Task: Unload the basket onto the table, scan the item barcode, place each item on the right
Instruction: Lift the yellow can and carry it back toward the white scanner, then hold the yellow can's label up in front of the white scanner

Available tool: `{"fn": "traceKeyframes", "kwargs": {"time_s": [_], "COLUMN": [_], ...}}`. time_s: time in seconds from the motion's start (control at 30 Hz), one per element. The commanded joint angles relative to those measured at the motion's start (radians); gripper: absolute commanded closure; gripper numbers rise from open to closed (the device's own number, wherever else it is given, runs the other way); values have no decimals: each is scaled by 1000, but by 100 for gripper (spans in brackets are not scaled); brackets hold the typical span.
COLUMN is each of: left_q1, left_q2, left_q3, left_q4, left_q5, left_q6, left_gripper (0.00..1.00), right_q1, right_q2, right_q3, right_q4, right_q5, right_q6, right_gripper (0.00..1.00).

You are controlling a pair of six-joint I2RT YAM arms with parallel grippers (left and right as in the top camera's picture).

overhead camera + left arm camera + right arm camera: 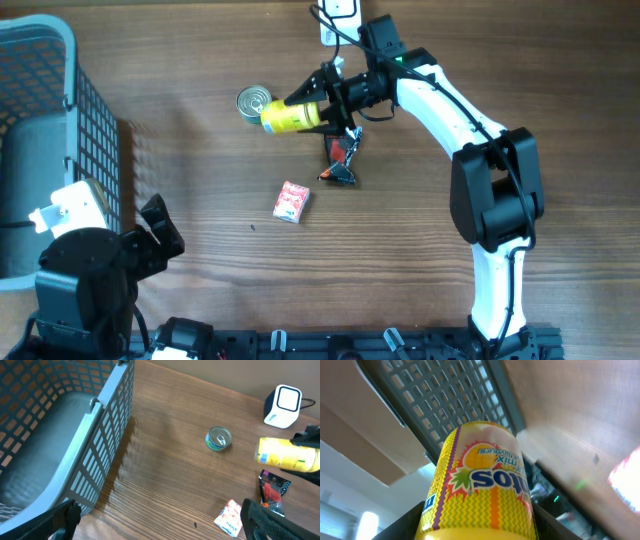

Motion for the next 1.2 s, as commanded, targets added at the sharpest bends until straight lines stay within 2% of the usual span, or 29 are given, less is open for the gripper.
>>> {"fn": "traceKeyframes", "kwargs": {"time_s": [0.0,0.13,0.3,0.47,0.7,0.9,1.03,1.17], "left_q1": [-5,-5,-5,-5,-5,-5,-5,-5], "left_q2": [-2,-2,-2,-2,-2,-2,-2,-2], "left_q3": [-6,-6,-6,-6,-6,-6,-6,-6], "left_q4": [-2,-2,-2,-1,-1,-1,-1,-1], "left_q5": [9,9,9,9,10,9,9,9], "left_q6": [-13,-13,-13,-13,-21,-21,-21,-21], "left_gripper": [0,0,0,0,0,0,0,0], "right_q1": [-2,-2,-2,-2,-2,-2,-1,-1], "right_q2": [9,9,9,9,9,9,9,9], "right_q3": [7,7,7,7,7,7,7,7], "right_q4": [58,51,-10,-26,37,158,256,343], "right_q5": [90,317,652,791,1075,1125,1242,1252], "right_q6": [-125,-151,-224,-399,-436,-483,-488,-576], "right_gripper": [46,40,39,38,39,39,39,39]}}
